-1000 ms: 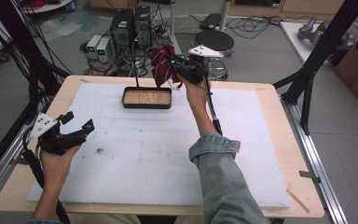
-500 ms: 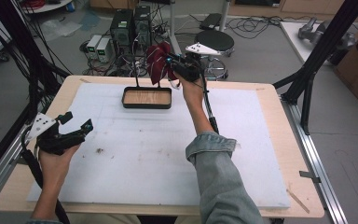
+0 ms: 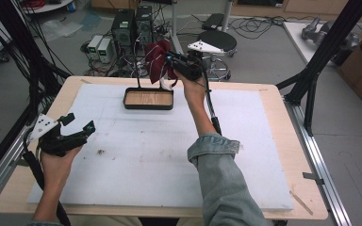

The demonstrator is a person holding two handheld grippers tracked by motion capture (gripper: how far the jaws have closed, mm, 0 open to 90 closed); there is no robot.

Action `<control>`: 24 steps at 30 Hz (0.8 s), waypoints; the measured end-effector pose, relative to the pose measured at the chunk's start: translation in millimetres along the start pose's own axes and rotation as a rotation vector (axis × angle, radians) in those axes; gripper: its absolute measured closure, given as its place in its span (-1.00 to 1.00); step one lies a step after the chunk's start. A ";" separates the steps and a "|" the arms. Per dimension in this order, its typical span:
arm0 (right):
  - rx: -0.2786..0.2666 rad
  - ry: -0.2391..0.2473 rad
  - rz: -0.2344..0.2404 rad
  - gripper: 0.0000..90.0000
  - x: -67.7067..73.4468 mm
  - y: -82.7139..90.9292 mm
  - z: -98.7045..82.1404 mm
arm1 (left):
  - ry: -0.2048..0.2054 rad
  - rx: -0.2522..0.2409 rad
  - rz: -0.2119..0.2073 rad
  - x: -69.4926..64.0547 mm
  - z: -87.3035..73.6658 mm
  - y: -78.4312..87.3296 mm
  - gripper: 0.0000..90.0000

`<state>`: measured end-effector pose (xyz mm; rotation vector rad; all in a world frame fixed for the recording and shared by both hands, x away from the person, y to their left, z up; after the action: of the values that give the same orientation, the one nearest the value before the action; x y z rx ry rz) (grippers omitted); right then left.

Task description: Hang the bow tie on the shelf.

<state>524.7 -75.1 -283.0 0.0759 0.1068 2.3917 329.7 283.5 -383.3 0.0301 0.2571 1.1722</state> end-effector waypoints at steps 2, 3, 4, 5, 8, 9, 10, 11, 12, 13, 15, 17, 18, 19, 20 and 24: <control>0.003 0.000 -0.012 0.71 -2.5 -1.8 0.4 | -0.003 0.000 -0.002 -0.2 0.3 0.1 -0.60; 0.009 -0.002 -0.017 0.71 -3.9 -3.3 1.1 | -0.002 0.000 -0.003 -0.1 0.2 0.1 -0.60; 0.009 0.002 -0.021 0.71 -4.3 -4.0 1.7 | 0.000 -0.002 -0.001 0.1 -0.1 -0.1 -0.60; 0.005 0.007 -0.027 0.71 -4.6 -4.7 2.4 | -0.001 0.002 -0.002 0.5 -0.4 -0.1 -0.60; 0.013 -0.002 -0.046 0.71 -8.8 -6.6 0.5 | 0.000 0.004 0.000 0.8 -1.0 0.1 -0.60; 0.018 -0.013 -0.055 0.71 -11.7 -6.8 -1.3 | -0.001 0.005 -0.001 0.7 -1.0 0.2 -0.60; 0.028 -0.051 -0.074 0.71 -19.4 -5.8 -5.4 | -0.001 0.004 -0.002 0.5 -1.0 0.2 -0.60; 0.028 -0.051 -0.074 0.71 -19.4 -5.8 -5.4 | -0.003 0.003 -0.002 0.4 -1.1 0.2 -0.60; 0.035 -0.067 -0.085 0.71 -23.1 -4.9 -7.0 | -0.003 0.006 -0.002 0.4 -1.2 0.0 -0.60; 0.043 -0.072 -0.092 0.71 -26.4 -3.6 -8.4 | -0.003 0.006 -0.003 0.5 -1.5 -0.2 -0.60; 0.064 -0.072 -0.104 0.71 -31.9 -0.9 -10.8 | -0.003 0.008 -0.002 0.5 -2.1 -0.8 -0.60; 0.077 -0.072 -0.106 0.71 -36.5 1.9 -13.6 | -0.002 0.011 -0.001 0.5 -2.7 -1.3 -0.60; 0.086 -0.077 -0.103 0.70 -38.2 3.2 -15.0 | -0.003 0.011 -0.001 0.4 -2.8 -1.5 -0.60; 0.110 -0.077 -0.107 0.70 -40.8 4.3 -18.1 | -0.002 0.012 -0.001 0.3 -2.9 -1.5 -0.60; 0.110 -0.077 -0.107 0.70 -40.8 4.3 -18.1 | -0.002 0.012 -0.002 -0.1 -2.9 -1.6 -0.60; 0.188 -0.058 -0.124 0.70 -45.2 3.5 -26.6 | -0.004 0.011 -0.003 -0.6 -2.5 -1.4 -0.60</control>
<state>553.2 -109.9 -310.3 0.2198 0.3000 2.2484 330.2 282.1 -385.8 0.0419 0.2601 1.1672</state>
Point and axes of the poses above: each handheld gripper's, and its own axes: y roughly backward along the jaws, z roughly out of its top, x roughly to its left, the point moved 3 cm from there along -y, roughly forward along the jaws, and after that the axes turned 7 degrees about y, right-handed, at the moved point
